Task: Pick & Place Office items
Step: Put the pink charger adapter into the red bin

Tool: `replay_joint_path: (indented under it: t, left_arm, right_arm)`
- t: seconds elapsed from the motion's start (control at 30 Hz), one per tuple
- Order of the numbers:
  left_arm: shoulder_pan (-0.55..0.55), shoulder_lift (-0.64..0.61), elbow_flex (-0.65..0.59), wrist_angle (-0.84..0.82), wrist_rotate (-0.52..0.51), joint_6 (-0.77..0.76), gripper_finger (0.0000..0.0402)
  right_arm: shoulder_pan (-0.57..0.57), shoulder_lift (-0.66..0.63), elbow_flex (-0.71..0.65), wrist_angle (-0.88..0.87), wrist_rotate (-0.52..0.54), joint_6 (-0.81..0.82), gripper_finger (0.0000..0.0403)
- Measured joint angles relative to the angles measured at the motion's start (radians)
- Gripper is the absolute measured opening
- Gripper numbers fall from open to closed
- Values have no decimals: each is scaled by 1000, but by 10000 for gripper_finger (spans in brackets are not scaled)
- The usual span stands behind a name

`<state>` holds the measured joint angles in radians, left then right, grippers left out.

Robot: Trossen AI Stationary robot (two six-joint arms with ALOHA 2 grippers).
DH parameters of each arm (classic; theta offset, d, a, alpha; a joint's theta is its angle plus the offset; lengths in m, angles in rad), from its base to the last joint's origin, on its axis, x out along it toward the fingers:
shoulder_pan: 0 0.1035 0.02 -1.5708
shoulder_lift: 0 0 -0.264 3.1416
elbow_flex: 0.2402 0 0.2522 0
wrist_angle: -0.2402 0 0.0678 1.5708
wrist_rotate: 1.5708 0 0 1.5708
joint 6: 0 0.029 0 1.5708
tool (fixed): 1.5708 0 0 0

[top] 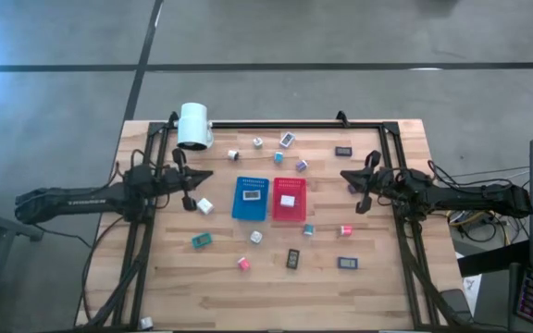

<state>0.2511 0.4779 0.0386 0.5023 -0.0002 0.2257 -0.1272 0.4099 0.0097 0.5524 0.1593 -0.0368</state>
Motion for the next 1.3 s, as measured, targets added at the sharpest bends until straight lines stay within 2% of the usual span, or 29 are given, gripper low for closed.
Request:
replay_joint_path:
  t: [0.23, 0.5, 1.17, 1.3]
  left_arm:
    - [75, -5, -33, 12, 15, -24, 6]
    - [81, -5, -33, 21, 188, -35, 4]
    - [81, -4, -33, 30, 192, -40, 9]
    - [81, -4, -33, 29, 192, -40, 8]
  right_arm:
    - [0, 0, 0, 4, 0, 0, 8]
    - [0, 0, 0, 4, 0, -16, 8]
    - [0, 0, 0, 4, 8, -14, 8]
    - [0, -1, 0, 6, 22, 80, 8]
